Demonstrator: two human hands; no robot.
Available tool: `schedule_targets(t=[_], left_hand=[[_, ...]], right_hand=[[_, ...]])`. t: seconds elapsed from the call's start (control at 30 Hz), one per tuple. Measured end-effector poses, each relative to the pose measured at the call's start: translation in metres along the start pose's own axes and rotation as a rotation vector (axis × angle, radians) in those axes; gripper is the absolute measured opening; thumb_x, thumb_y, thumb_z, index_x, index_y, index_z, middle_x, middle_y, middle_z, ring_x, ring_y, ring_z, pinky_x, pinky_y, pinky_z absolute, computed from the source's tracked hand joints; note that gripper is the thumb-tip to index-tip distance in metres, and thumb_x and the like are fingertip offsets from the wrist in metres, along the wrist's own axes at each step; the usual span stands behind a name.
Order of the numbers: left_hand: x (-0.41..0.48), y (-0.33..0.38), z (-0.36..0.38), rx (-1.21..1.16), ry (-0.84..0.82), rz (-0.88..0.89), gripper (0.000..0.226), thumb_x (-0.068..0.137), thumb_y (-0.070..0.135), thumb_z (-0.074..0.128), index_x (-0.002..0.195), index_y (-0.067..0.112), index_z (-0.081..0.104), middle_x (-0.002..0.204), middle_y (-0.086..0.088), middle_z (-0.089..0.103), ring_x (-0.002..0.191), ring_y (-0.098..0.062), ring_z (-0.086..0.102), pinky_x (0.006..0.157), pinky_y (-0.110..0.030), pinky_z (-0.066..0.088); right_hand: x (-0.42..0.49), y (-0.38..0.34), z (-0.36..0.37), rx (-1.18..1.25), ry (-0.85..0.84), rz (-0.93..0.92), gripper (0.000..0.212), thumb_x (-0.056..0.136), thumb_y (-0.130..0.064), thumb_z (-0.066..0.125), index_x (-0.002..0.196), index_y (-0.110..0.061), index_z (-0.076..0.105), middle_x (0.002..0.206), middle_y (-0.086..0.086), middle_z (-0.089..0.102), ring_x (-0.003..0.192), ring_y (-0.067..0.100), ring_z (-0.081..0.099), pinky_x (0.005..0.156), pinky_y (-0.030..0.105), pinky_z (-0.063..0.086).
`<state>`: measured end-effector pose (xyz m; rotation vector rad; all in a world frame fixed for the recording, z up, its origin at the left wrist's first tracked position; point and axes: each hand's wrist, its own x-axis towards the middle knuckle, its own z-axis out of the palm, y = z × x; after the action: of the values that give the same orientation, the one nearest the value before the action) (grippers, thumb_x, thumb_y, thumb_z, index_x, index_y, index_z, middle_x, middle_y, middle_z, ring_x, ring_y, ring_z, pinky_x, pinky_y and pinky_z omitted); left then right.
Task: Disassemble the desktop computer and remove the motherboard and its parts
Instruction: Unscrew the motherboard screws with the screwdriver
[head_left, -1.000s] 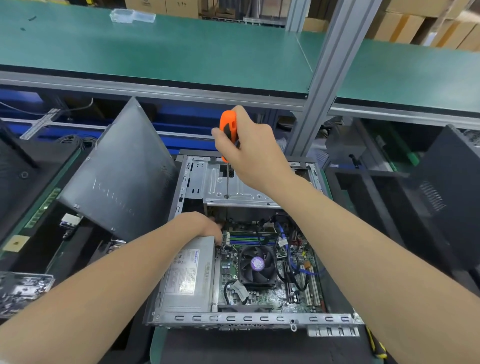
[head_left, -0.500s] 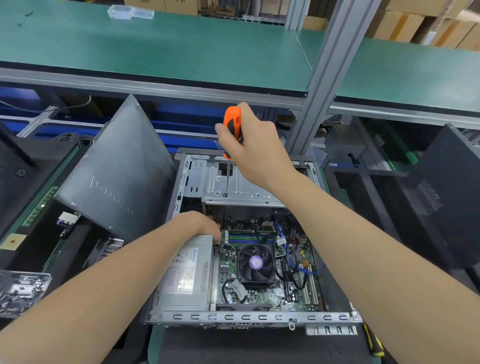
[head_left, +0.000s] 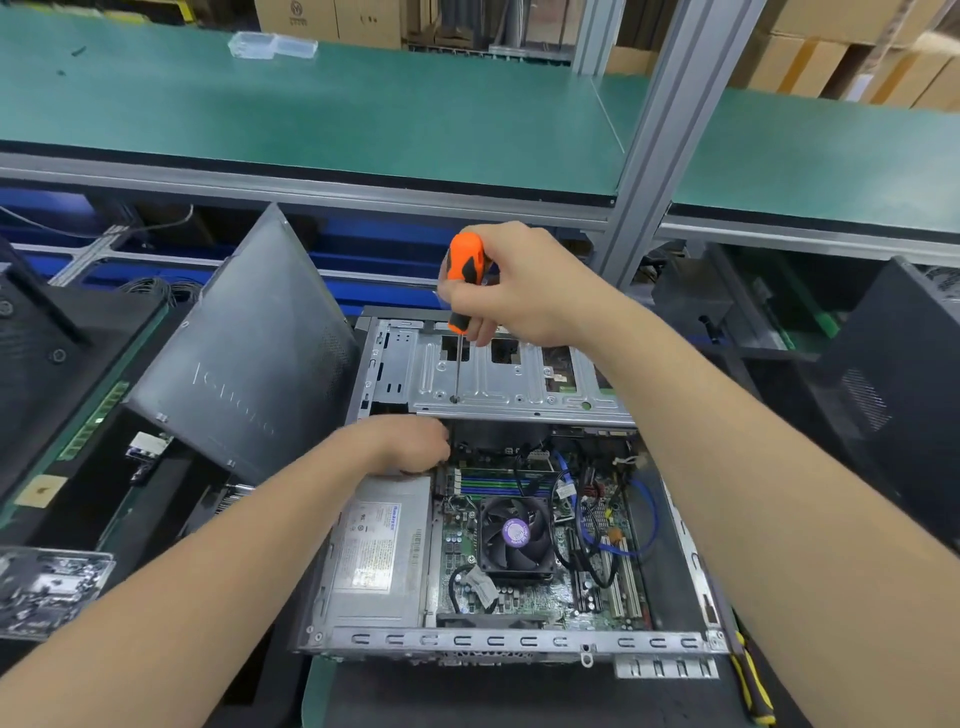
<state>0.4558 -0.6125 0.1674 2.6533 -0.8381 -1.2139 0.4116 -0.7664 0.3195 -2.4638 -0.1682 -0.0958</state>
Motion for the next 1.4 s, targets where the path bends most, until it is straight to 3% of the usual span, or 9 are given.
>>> schedule_targets(t=[0.1, 0.17, 0.23, 0.3, 0.5, 0.67, 0.87, 1.07, 1.4], left_hand=[[-0.044, 0.000, -0.035, -0.358, -0.073, 0.098, 0.029, 0.108, 0.025, 0.048, 0.127, 0.007, 0.062, 0.114, -0.003, 0.073, 0.098, -0.012, 0.072, 0.083, -0.021, 0.060], [-0.067, -0.002, -0.060, -0.419, 0.144, 0.171, 0.029, 0.102, 0.040, 0.061, 0.121, 0.019, 0.063, 0.102, 0.005, 0.079, 0.090, -0.011, 0.076, 0.082, -0.031, 0.061], [-0.075, 0.000, -0.075, -0.360, 0.455, 0.267, 0.036, 0.094, 0.050, 0.069, 0.122, 0.032, 0.058, 0.105, 0.014, 0.075, 0.096, -0.005, 0.072, 0.088, -0.033, 0.057], [-0.073, 0.007, -0.072, -0.419, 0.550, 0.400, 0.029, 0.097, 0.043, 0.067, 0.121, 0.029, 0.061, 0.108, 0.012, 0.074, 0.103, -0.007, 0.069, 0.097, -0.038, 0.055], [-0.067, -0.036, -0.065, -0.665, 0.562, 0.493, 0.017, 0.108, 0.015, 0.051, 0.120, 0.010, 0.061, 0.096, -0.006, 0.079, 0.099, -0.022, 0.075, 0.103, -0.049, 0.054], [-0.071, -0.079, -0.073, -0.679, 0.603, 0.438, 0.013, 0.107, 0.014, 0.051, 0.109, 0.010, 0.064, 0.089, -0.009, 0.079, 0.097, -0.026, 0.076, 0.102, -0.053, 0.055], [-0.083, -0.123, -0.081, -0.747, 0.612, 0.400, 0.020, 0.108, 0.015, 0.051, 0.112, 0.003, 0.066, 0.090, -0.011, 0.079, 0.096, -0.026, 0.076, 0.101, -0.050, 0.056], [-0.093, -0.160, -0.084, -0.770, 0.657, 0.397, 0.019, 0.108, 0.017, 0.050, 0.106, 0.009, 0.067, 0.090, -0.006, 0.080, 0.096, -0.022, 0.075, 0.100, -0.046, 0.057], [-0.115, -0.231, -0.095, -0.828, 0.731, 0.347, 0.018, 0.102, 0.023, 0.058, 0.116, 0.015, 0.067, 0.101, 0.000, 0.078, 0.101, -0.019, 0.073, 0.093, -0.037, 0.059]], right_hand=[[0.000, 0.002, -0.003, 0.009, 0.013, -0.033, 0.016, 0.095, -0.030, 0.067, 0.105, -0.019, 0.061, 0.082, -0.004, 0.071, 0.071, 0.010, 0.071, 0.068, 0.031, 0.059], [0.001, -0.001, -0.003, -0.044, 0.015, -0.075, 0.019, 0.094, -0.033, 0.067, 0.108, -0.029, 0.055, 0.082, -0.009, 0.065, 0.068, 0.007, 0.063, 0.060, 0.020, 0.048], [0.006, -0.008, -0.001, -0.121, -0.005, -0.096, 0.017, 0.090, -0.033, 0.066, 0.103, -0.032, 0.055, 0.084, -0.010, 0.063, 0.072, 0.008, 0.056, 0.060, 0.024, 0.042], [0.014, -0.018, 0.006, -0.165, -0.006, -0.073, 0.013, 0.086, -0.032, 0.066, 0.096, -0.029, 0.058, 0.086, -0.009, 0.063, 0.077, 0.012, 0.054, 0.062, 0.029, 0.040], [0.047, -0.057, 0.037, -0.200, -0.009, -0.041, 0.020, 0.086, -0.030, 0.065, 0.076, -0.023, 0.049, 0.081, 0.000, 0.056, 0.075, 0.016, 0.049, 0.055, 0.031, 0.033], [0.080, -0.089, 0.063, -0.372, 0.006, -0.019, 0.017, 0.085, -0.039, 0.061, 0.088, -0.022, 0.059, 0.104, 0.004, 0.060, 0.093, 0.029, 0.058, 0.066, 0.035, 0.043], [0.110, -0.121, 0.099, -0.383, 0.091, -0.023, 0.044, 0.099, -0.049, 0.051, 0.069, -0.019, 0.038, 0.071, 0.001, 0.046, 0.072, 0.030, 0.052, 0.059, 0.034, 0.039], [0.133, -0.140, 0.128, -0.267, 0.109, 0.000, 0.041, 0.100, -0.040, 0.053, 0.069, -0.020, 0.035, 0.071, 0.001, 0.042, 0.066, 0.026, 0.044, 0.049, 0.030, 0.026], [0.178, -0.191, 0.181, -0.171, 0.092, -0.008, 0.038, 0.097, -0.032, 0.056, 0.067, -0.019, 0.036, 0.074, 0.002, 0.043, 0.067, 0.028, 0.046, 0.051, 0.031, 0.031]])
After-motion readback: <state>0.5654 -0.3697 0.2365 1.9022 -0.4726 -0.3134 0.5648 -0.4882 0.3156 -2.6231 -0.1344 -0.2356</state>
